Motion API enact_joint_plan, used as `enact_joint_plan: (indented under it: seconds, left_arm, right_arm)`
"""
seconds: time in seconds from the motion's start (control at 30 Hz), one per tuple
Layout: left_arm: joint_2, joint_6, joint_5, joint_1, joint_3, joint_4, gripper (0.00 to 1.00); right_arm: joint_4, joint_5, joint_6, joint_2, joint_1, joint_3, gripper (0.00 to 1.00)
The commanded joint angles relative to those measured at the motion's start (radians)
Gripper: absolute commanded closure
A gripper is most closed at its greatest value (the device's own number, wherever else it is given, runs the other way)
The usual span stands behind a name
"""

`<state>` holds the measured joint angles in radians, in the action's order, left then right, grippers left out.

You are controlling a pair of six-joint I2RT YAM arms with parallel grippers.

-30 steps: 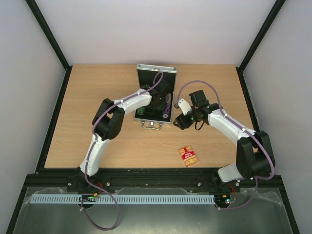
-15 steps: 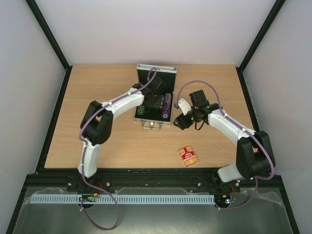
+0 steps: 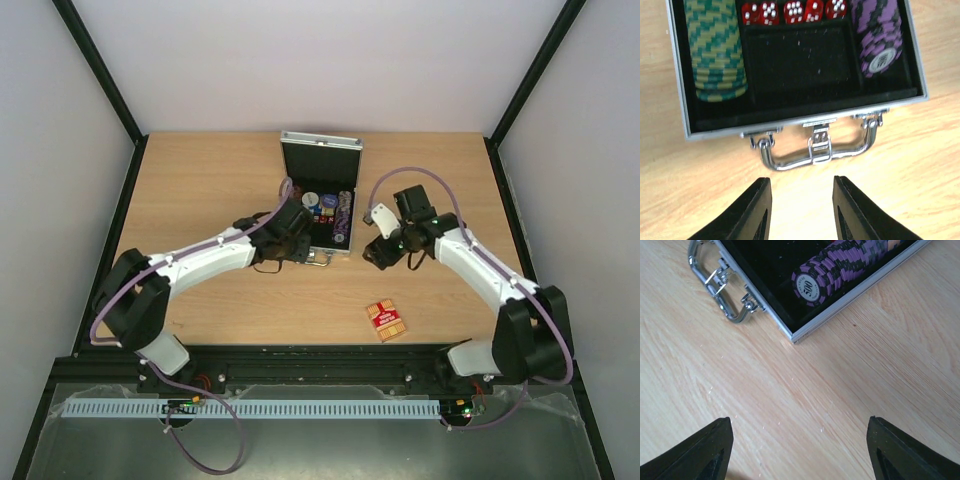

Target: Pack up texas hold em set

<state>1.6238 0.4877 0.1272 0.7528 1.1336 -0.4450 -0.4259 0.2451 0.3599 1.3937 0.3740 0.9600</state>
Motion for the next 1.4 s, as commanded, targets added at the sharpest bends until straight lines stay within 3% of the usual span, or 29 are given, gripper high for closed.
enact_joint_plan:
  seconds: [0.0, 0.1, 0.2, 0.37, 0.57, 0.93, 1.2, 1.37]
  left_arm:
    - [-0.074, 0.008, -0.047, 0.018, -0.101, 0.076, 0.62]
    - [-0.115, 0.007, -0.087, 0.033, -0.17, 0.123, 0.59]
    - [-0.137, -0.003, -0.131, 0.038, -0.227, 0.169, 0.59]
    - [-0.138, -0.006, -0.13, 0.046, -0.249, 0.178, 0.59]
    - [-0.129, -0.009, -0.091, 0.048, -0.249, 0.165, 0.58]
    - [-0.092, -0.012, -0.091, 0.047, -0.24, 0.161, 0.59]
    - [-0.07, -0.003, -0.101, 0.048, -0.236, 0.165, 0.59]
    - [-0.073, 0.004, -0.11, 0.049, -0.241, 0.164, 0.59]
  right_arm:
    - [-0.21, -0.035, 0.055, -0.128, -0.002, 0.004, 0.25]
    - [-0.309, -0.024, 0.112, -0.22, -0.001, -0.042, 0.18]
    - [-0.45, 0.052, 0.251, -0.324, 0.0, -0.093, 0.02]
    - [-0.518, 0.039, 0.376, -0.463, 0.011, -0.215, 0.01]
    - [-0.528, -0.045, 0.458, -0.499, 0.097, -0.315, 0.01]
    - [-0.306, -0.354, 0.477, -0.476, 0.276, -0.476, 0.01]
    - [0.002, -0.518, 0.39, -0.414, 0.266, -0.493, 0.01]
    - [0.124, -0.598, 0.423, -0.301, 0.13, -0.451, 0.01]
